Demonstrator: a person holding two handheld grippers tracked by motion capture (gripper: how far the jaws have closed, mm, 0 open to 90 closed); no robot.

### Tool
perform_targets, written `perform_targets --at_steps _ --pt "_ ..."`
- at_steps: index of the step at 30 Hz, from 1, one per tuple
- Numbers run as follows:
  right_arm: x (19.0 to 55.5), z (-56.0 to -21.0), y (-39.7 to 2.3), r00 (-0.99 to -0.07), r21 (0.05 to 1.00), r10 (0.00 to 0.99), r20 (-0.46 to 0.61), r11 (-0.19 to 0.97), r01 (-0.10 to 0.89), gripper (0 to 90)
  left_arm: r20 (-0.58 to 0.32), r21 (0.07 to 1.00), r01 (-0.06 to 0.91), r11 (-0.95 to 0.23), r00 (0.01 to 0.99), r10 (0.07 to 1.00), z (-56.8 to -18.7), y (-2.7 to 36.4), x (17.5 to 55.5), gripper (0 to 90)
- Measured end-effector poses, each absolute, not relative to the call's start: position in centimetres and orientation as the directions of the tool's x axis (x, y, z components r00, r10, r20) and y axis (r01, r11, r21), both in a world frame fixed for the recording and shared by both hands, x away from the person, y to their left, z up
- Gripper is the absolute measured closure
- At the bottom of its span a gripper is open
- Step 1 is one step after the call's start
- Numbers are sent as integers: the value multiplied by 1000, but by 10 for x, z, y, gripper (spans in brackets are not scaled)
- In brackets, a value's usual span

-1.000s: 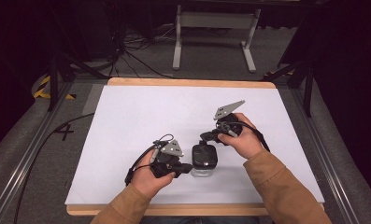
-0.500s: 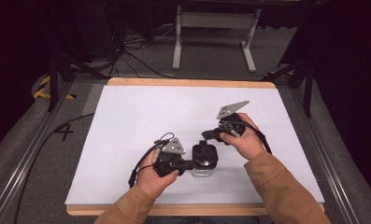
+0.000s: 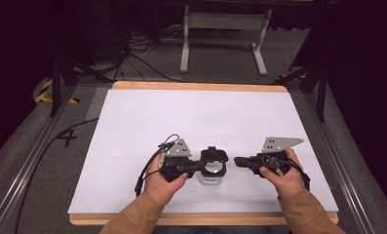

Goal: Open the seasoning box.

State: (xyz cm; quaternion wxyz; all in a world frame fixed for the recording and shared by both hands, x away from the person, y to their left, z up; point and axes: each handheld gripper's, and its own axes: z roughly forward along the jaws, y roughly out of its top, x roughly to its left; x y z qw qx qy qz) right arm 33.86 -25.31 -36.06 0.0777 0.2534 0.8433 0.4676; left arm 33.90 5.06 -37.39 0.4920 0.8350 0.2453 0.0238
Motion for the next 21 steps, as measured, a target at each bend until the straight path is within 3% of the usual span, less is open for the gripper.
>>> perform_targets --at_steps 8,21 --pt "328 -363 -228 -882 848 467 65 440 295 898 -200 827 386 -410 882 427 -376 48 339 886" --pt "331 -360 -228 -872 868 485 60 406 286 899 -180 819 377 -433 885 430 -384 41 338 884"
